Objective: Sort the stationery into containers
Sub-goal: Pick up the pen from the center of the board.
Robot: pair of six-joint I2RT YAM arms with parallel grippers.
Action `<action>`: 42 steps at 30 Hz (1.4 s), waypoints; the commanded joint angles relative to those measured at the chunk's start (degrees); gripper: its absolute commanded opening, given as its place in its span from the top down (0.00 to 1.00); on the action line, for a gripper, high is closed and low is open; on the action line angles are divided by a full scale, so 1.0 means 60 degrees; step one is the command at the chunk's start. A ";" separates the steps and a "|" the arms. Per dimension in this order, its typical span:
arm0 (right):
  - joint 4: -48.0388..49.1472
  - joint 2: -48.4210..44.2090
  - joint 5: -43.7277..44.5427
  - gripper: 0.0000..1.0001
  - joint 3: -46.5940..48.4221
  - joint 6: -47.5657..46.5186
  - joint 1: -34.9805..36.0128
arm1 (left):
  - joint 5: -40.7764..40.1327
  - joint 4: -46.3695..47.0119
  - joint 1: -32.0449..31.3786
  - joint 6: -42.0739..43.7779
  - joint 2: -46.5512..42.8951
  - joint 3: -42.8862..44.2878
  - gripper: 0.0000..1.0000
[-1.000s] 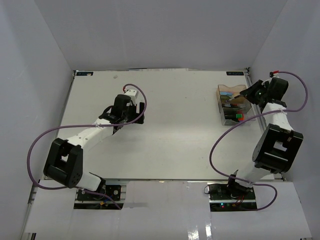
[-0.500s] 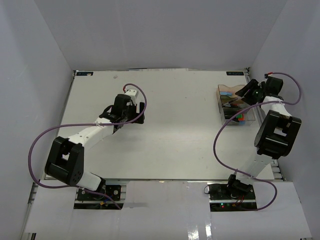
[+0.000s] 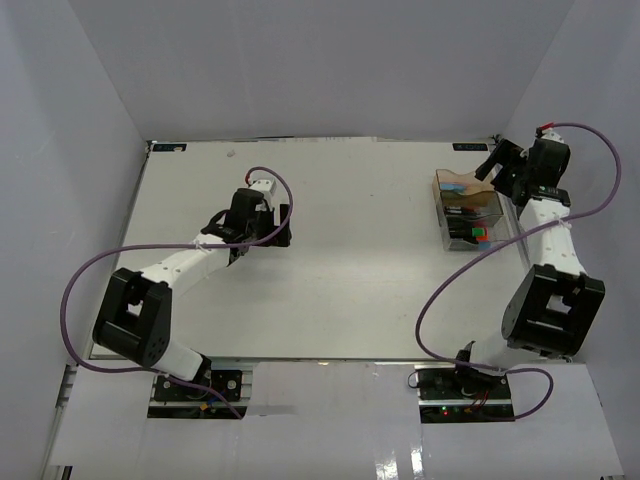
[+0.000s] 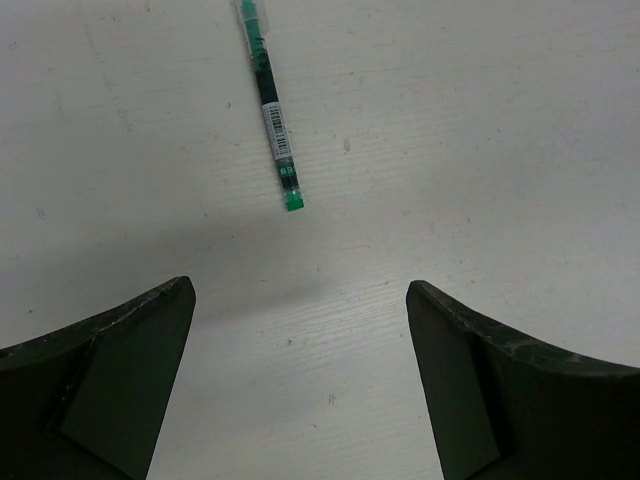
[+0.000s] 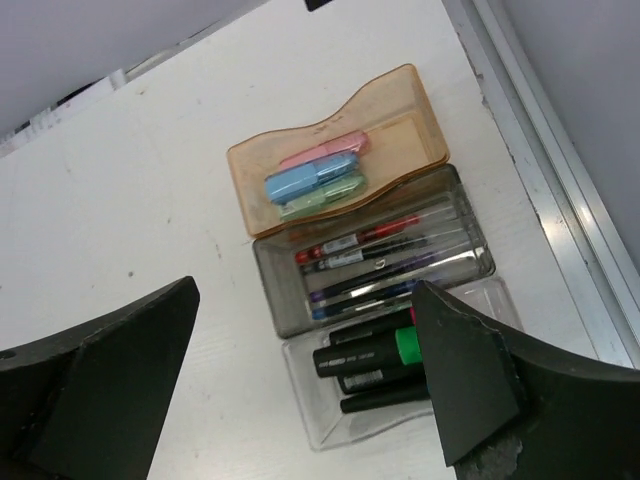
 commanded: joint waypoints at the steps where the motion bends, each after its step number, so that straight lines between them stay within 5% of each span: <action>1: 0.0039 -0.1320 0.0779 0.08 -0.0734 -0.0375 0.0679 | 0.0069 -0.0004 0.0039 -0.0596 0.0226 0.0319 0.02; 8: 0.0477 -0.4747 0.0650 0.10 -0.3282 -0.0331 0.1968 | -0.0705 -0.0150 -0.0195 -0.0977 0.1367 0.1005 0.05; 19: 0.0684 -0.8015 -0.1035 0.10 -0.6140 -0.0096 0.2277 | -0.2348 -0.0516 -0.0606 -0.0831 0.3302 0.2516 0.28; 29: 0.0376 -0.8794 -0.1490 0.10 -0.6786 -0.0477 0.2306 | -0.2479 -0.0780 -0.0606 -0.0860 0.4225 0.3043 0.47; 36: 0.0273 -0.8604 -0.2059 0.10 -0.6582 -0.0609 0.2306 | -0.2026 -0.0795 -0.0649 -0.0802 0.4256 0.2751 0.79; 42: 0.0448 -0.8004 -0.2953 0.10 -0.6405 -0.0258 0.2541 | -0.1192 -0.0648 -0.1058 -0.0056 0.3350 0.2151 0.89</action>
